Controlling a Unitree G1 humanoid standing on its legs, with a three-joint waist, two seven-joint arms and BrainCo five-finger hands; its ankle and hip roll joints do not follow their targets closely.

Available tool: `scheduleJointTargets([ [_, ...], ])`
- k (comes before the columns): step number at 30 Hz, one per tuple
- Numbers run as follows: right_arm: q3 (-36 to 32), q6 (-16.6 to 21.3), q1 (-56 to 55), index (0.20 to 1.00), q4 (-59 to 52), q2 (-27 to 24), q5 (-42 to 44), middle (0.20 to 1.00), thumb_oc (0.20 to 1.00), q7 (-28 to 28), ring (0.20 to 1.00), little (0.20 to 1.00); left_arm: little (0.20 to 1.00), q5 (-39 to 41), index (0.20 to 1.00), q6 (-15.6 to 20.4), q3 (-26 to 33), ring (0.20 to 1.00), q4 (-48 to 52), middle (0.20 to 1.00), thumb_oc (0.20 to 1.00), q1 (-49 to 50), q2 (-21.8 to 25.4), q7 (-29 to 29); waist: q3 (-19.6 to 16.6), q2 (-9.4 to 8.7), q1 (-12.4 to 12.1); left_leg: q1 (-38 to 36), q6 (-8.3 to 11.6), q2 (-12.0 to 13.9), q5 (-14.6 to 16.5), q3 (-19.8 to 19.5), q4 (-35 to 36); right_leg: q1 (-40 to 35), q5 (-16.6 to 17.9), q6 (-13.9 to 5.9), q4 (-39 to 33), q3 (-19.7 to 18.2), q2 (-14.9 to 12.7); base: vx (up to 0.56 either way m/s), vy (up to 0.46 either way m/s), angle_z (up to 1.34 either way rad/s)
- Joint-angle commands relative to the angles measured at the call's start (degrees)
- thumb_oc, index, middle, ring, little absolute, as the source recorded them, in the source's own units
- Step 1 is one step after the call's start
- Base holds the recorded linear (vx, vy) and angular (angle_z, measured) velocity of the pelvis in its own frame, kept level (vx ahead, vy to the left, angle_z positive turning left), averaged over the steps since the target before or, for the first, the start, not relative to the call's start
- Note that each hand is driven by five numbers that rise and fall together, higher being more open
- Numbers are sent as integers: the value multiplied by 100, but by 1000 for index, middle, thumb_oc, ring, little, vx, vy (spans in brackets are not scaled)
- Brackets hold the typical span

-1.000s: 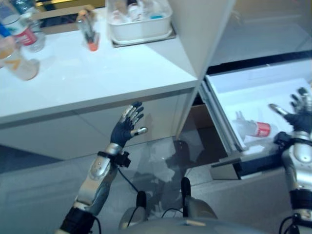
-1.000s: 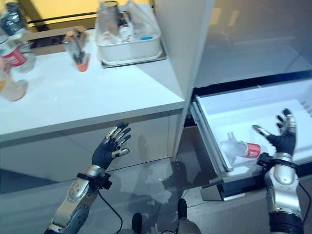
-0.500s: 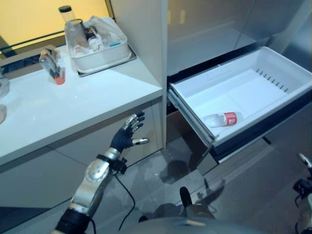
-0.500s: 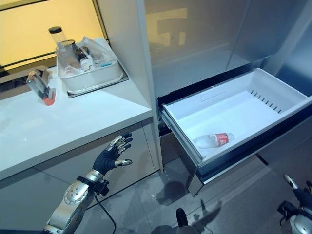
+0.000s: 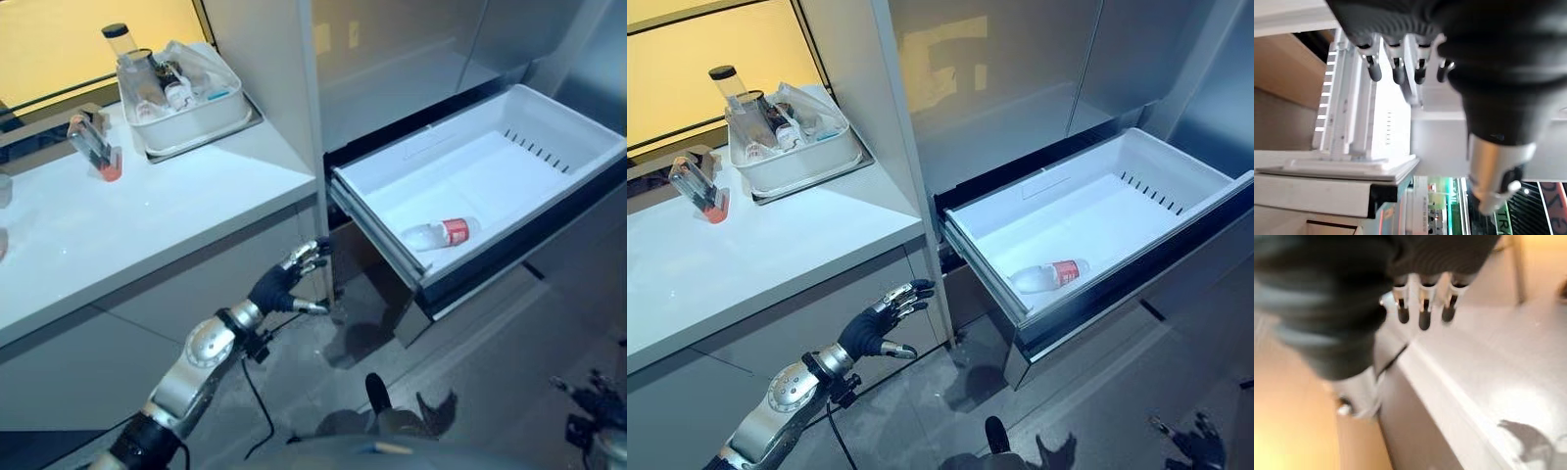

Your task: Take the drinks into the refrigerator

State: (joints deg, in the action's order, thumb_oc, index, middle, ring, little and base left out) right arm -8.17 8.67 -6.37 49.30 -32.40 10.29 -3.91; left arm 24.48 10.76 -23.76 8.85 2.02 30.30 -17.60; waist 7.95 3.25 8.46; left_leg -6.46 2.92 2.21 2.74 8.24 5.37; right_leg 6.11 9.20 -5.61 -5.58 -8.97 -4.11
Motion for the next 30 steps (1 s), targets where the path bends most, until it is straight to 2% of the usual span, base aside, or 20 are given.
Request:
scheduleJointTargets([
  [1,470,48,736,200,-183,-212,-707,200,200,43,200,200,1000,230,1000,176,-21,1000,356,1000,1000,-232,167,-83,-60,-316,-226,337,-286,-183,220,-294,-351,-356,-553,-157,241,305,-79,7,-12,5],
  [12,1799,-64,2317,200,-638,-286,-1386,200,200,21,200,200,1000,219,1000,90,-243,1000,373,1000,1000,-97,88,7,20,-409,-631,428,-308,-239,168,-485,-326,-438,-527,-171,156,537,-145,11,-3,9],
  [17,2743,-72,3778,200,-812,-261,-1597,200,200,60,200,200,1000,236,1000,96,-416,1000,421,1000,1000,-243,138,126,159,-454,-907,622,-313,-276,84,-608,-324,-331,-466,-176,143,668,-193,-28,2,3],
  [21,3246,-146,4991,200,-624,-181,-1616,200,200,-38,200,200,1000,233,1000,112,-524,1000,425,1000,1000,-300,137,261,312,-474,-1054,814,-318,-312,28,-668,-362,-194,-399,-168,145,725,-207,-51,11,15],
  [22,3268,-138,5036,200,-592,-177,-1609,200,200,-41,200,200,1000,232,1000,114,-511,1000,419,1000,1000,-314,126,263,324,-467,-1043,823,-318,-312,28,-667,-367,-185,-397,-169,147,724,-207,-72,9,0],
  [23,3390,-172,5636,200,-396,-109,-1542,200,200,-147,200,200,1000,265,1000,112,-556,1000,440,1000,1000,-312,136,321,405,-472,-1122,914,-323,-338,-11,-689,-374,-99,-351,-166,149,745,-216,-47,5,5],
  [24,3405,-165,5669,200,-373,-103,-1536,200,200,-150,200,200,1000,265,1000,111,-544,1000,440,1000,1000,-319,132,323,412,-471,-1113,924,-323,-339,-12,-688,-377,-91,-349,-166,150,745,-217,-69,2,9],
  [28,3704,-274,7027,200,-111,-72,-1514,200,200,-380,200,200,1000,156,1000,130,-537,1000,197,1000,1000,-248,137,514,641,-481,-1239,1221,-326,-389,-150,-766,-379,172,-244,-160,162,809,-239,-83,2,12],
  [30,3760,-291,7271,200,16,-38,-1533,200,200,-460,200,200,1000,125,1000,130,-533,1000,151,1000,1000,-213,174,542,672,-468,-1275,1280,-329,-395,-175,-773,-379,225,-230,-160,172,827,-253,-17,17,16],
])
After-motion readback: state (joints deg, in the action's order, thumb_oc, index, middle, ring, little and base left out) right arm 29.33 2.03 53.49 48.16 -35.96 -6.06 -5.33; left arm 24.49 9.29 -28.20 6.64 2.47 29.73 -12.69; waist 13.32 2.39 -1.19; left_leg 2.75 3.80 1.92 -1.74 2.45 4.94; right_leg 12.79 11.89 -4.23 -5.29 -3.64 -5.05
